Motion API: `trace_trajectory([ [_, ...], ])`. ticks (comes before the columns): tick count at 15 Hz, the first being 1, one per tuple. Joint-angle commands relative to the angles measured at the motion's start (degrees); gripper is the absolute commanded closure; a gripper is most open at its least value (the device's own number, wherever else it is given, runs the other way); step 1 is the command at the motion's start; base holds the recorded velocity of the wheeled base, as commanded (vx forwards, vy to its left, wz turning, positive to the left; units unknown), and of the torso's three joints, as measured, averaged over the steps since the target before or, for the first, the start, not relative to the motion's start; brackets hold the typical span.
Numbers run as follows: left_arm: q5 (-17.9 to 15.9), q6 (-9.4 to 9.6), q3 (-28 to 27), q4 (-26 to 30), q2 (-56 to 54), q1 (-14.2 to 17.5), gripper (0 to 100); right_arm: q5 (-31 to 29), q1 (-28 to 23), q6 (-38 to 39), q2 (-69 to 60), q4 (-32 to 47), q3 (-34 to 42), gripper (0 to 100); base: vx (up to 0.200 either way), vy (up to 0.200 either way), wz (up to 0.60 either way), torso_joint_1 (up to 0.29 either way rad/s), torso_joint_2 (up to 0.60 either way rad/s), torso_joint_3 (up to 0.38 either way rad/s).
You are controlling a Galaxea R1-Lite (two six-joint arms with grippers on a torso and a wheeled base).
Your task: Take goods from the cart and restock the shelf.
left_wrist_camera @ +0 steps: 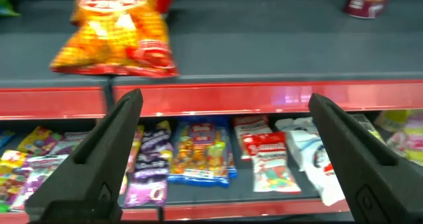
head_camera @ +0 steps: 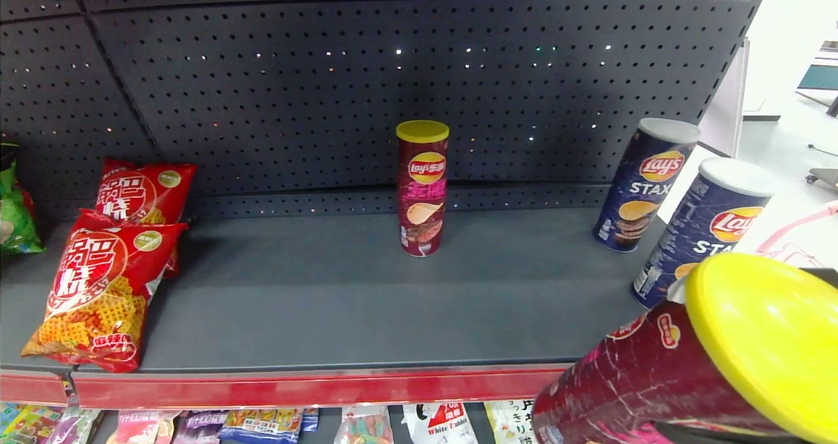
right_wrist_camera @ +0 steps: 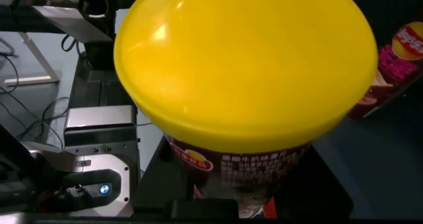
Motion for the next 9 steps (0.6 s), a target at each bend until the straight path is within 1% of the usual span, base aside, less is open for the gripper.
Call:
trace_trajectory([
  [1, 0.01, -0.01, 0.01, 0.01, 0.08, 0.03, 0, 0.0, 0.04, -0.01, -0.12, 0.01, 0.46, 100, 0.0, 0.0, 0.0, 0.0, 0.0, 0.0],
  [9, 0.01, 0.08, 0.01, 0.01, 0.08, 0.03, 0, 0.35, 0.04, -0.1, -0.21, -0.08, 1.16, 100, 0.0, 0.0, 0.0, 0.0, 0.0, 0.0],
])
